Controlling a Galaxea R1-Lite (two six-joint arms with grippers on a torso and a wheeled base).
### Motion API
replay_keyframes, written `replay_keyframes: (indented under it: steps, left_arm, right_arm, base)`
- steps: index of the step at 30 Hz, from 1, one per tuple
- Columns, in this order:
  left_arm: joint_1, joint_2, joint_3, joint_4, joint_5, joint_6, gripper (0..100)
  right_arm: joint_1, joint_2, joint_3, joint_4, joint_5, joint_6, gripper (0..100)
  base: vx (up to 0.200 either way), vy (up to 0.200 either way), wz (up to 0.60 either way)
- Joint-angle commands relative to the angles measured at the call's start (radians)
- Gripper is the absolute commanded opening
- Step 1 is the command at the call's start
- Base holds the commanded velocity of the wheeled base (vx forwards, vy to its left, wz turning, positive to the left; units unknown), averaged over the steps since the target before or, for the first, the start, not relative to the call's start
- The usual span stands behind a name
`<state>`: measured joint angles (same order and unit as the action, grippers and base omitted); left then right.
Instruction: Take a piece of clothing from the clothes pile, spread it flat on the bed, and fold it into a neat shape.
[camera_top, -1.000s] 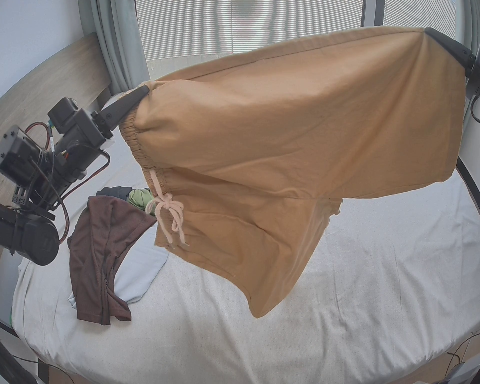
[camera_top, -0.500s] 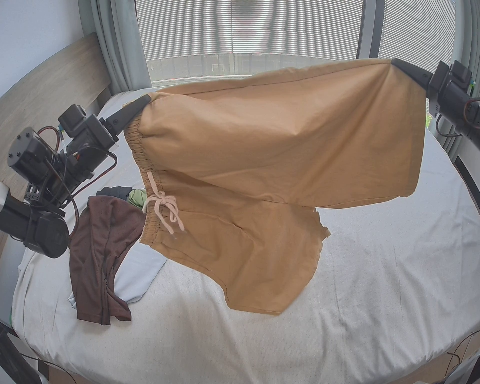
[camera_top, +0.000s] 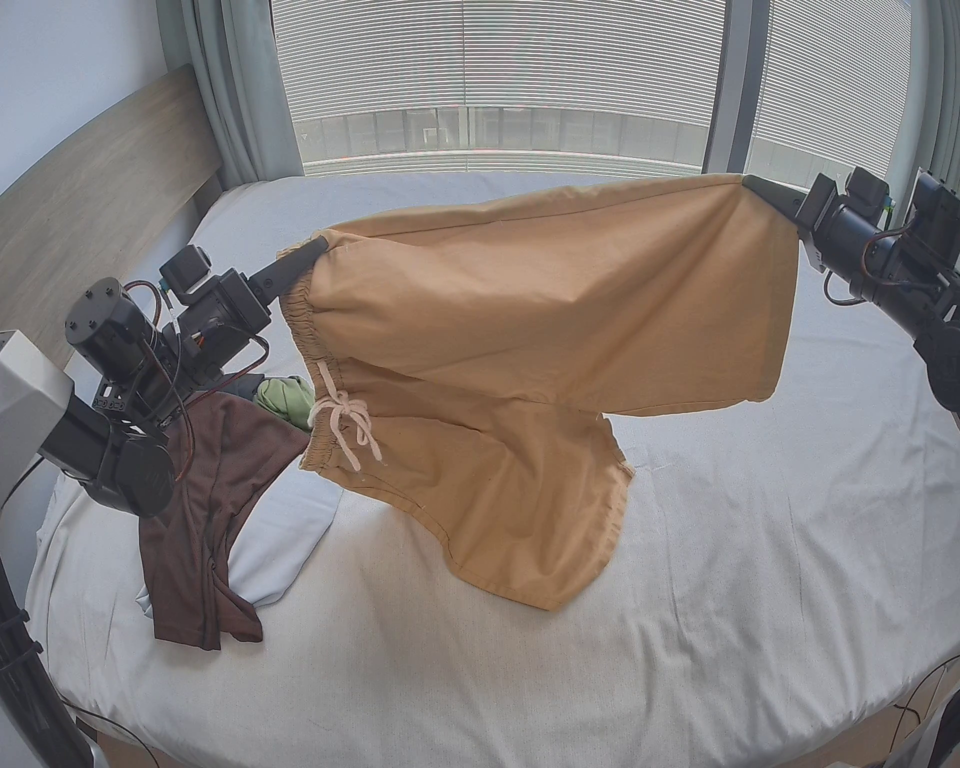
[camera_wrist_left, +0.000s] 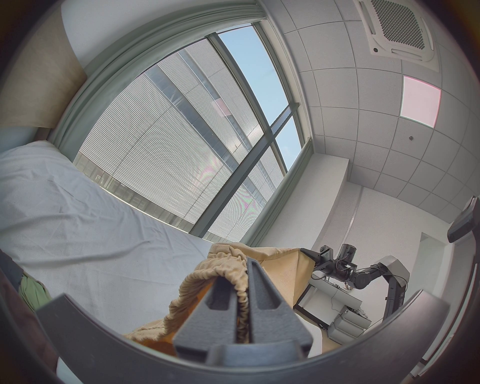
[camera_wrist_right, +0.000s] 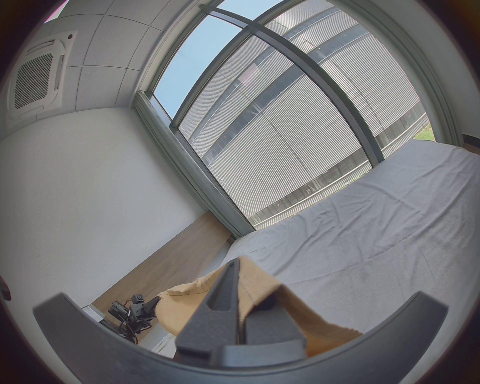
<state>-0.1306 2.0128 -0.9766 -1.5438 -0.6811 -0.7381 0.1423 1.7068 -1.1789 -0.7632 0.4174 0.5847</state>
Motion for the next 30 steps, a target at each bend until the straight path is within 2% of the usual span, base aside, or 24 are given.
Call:
replay_keyframes:
  steps: [1,11,18,28,30]
  left_arm:
    - [0.000,0.043,-0.011,0.001,0.000,0.002,0]
    - [-0.001,0.110,-0.103,0.005,0.061,0.002,0]
    - [-0.004,0.199,-0.206,0.007,0.101,0.002,0]
    - [-0.021,0.285,-0.284,0.011,0.123,0.002,0]
    - [-0.024,0.330,-0.340,0.018,0.143,0.002,0]
  right_arm:
    - [-0.001,0.063,0.002,-0.021,-0.002,0.000,0]
    - [-0.004,0.142,-0.007,-0.113,-0.003,0.000,0]
    - [-0.007,0.206,-0.062,-0.114,-0.005,0.000,0]
    - [-0.006,0.335,-0.145,-0.116,-0.025,0.003,0]
    - [-0.009,0.376,-0.179,-0.117,-0.025,0.003,0]
  base:
    - [0.000,0.000,0.00]
    - [0.000,0.000,0.00]
    - [0.000,0.000,0.00]
    - [0.000,0.000,0.00]
    - [0.000,0.000,0.00]
